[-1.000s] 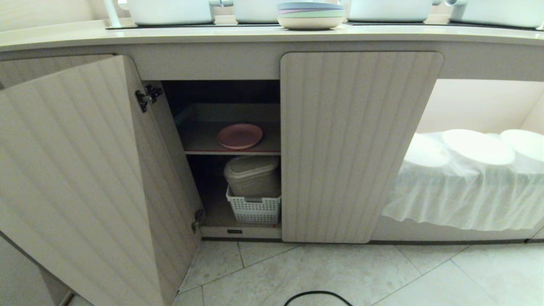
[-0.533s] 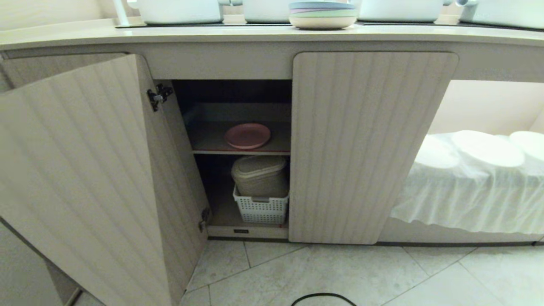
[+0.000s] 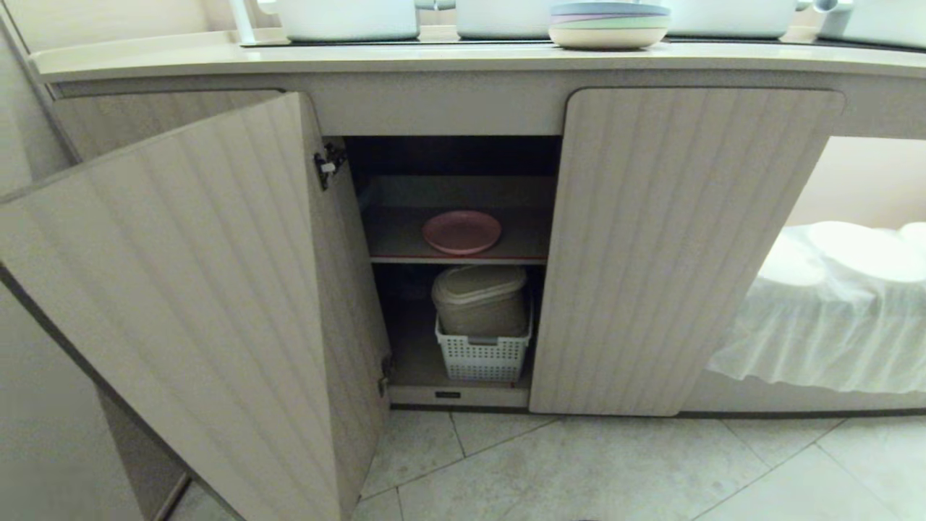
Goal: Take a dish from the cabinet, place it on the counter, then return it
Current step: Close the cabinet door
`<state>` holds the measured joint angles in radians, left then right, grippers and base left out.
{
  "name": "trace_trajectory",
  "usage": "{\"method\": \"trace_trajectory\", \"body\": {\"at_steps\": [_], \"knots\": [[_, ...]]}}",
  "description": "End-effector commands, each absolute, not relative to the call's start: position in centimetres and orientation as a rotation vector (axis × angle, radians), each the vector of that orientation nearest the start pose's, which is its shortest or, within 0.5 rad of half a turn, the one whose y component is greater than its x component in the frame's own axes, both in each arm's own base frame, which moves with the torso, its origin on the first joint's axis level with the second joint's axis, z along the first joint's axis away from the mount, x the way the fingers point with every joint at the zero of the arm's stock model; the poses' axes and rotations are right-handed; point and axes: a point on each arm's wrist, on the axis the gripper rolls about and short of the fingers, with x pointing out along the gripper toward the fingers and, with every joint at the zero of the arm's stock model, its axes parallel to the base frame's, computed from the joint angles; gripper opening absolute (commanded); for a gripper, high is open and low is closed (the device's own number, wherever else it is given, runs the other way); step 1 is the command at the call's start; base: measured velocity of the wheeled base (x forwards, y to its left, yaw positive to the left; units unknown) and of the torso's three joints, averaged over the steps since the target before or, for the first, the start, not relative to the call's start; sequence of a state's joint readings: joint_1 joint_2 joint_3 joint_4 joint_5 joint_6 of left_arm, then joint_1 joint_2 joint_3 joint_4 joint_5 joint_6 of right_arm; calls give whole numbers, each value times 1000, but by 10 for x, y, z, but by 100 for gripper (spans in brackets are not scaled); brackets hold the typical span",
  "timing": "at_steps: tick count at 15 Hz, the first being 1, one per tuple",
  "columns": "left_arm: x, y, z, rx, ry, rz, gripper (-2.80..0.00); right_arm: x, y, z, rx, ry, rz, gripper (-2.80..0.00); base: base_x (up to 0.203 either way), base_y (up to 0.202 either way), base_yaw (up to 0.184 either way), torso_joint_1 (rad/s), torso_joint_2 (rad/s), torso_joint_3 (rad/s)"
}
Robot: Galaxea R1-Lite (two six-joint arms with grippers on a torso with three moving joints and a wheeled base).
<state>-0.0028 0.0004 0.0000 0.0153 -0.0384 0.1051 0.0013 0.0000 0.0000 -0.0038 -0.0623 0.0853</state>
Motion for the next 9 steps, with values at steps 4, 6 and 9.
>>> {"method": "trace_trajectory", "body": {"at_steps": [4,6,9], "knots": [[-23,-1,74,106,13,-42,-280,-23,-1,76,86,-7,-61,-280,0,155,0,1,1,2],[-23,-1,74,107,13,-42,-280,-23,-1,76,86,-8,-61,-280,0,0,0,0,0,0],[-23,-1,74,109,13,-42,-280,-23,-1,76,86,-7,-61,-280,0,0,0,0,0,0]]}}
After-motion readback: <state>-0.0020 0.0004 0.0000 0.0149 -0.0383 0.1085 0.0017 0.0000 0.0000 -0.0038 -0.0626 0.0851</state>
